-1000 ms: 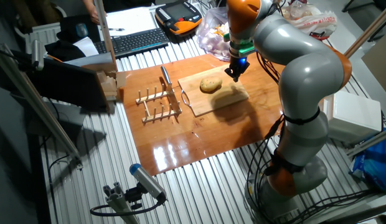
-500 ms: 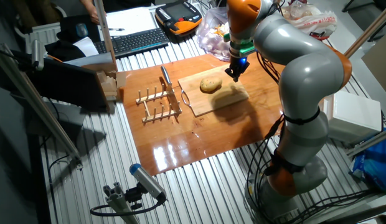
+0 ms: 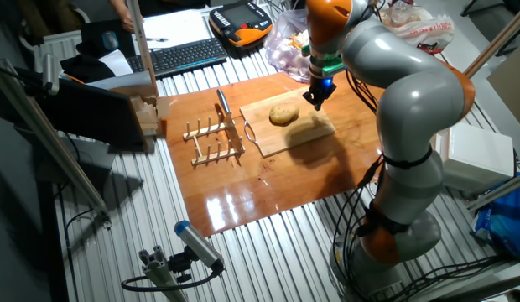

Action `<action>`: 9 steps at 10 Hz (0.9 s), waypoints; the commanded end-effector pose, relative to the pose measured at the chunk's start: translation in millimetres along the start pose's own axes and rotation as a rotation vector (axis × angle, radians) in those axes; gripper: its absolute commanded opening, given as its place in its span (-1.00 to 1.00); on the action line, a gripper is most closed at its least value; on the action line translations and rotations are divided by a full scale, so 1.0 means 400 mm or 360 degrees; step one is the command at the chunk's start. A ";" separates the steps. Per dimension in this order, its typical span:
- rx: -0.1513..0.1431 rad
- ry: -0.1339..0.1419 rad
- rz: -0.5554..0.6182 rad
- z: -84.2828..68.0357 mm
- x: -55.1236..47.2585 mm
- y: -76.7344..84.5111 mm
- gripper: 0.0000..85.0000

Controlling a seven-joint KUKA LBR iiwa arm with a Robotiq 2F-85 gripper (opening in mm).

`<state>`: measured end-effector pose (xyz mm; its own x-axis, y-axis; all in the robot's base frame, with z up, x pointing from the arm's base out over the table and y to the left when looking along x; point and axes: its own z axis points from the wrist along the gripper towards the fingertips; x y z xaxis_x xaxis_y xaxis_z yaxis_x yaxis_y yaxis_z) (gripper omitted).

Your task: Chop the potatoes

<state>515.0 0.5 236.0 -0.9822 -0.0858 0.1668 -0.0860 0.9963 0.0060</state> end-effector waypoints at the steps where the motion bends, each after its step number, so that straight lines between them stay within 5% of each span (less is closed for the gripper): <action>1: -0.0014 -0.0014 0.0028 0.000 0.000 0.000 -1.00; 2: -0.0003 -0.0004 0.0062 0.000 0.000 0.000 -1.00; 3: 0.0049 -0.0030 0.0090 0.000 0.000 0.000 -1.00; 5: 0.0044 -0.0111 0.0116 0.000 0.000 0.000 -1.00; 6: 0.0057 -0.0112 0.0072 0.000 0.000 0.000 -1.00; 7: 0.0006 -0.0089 0.0021 0.000 0.000 0.000 -1.00; 9: -0.0024 -0.0057 -0.0040 0.000 0.000 0.000 -1.00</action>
<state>514.9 0.4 235.7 -0.9857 -0.1087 0.1286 -0.1064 0.9940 0.0247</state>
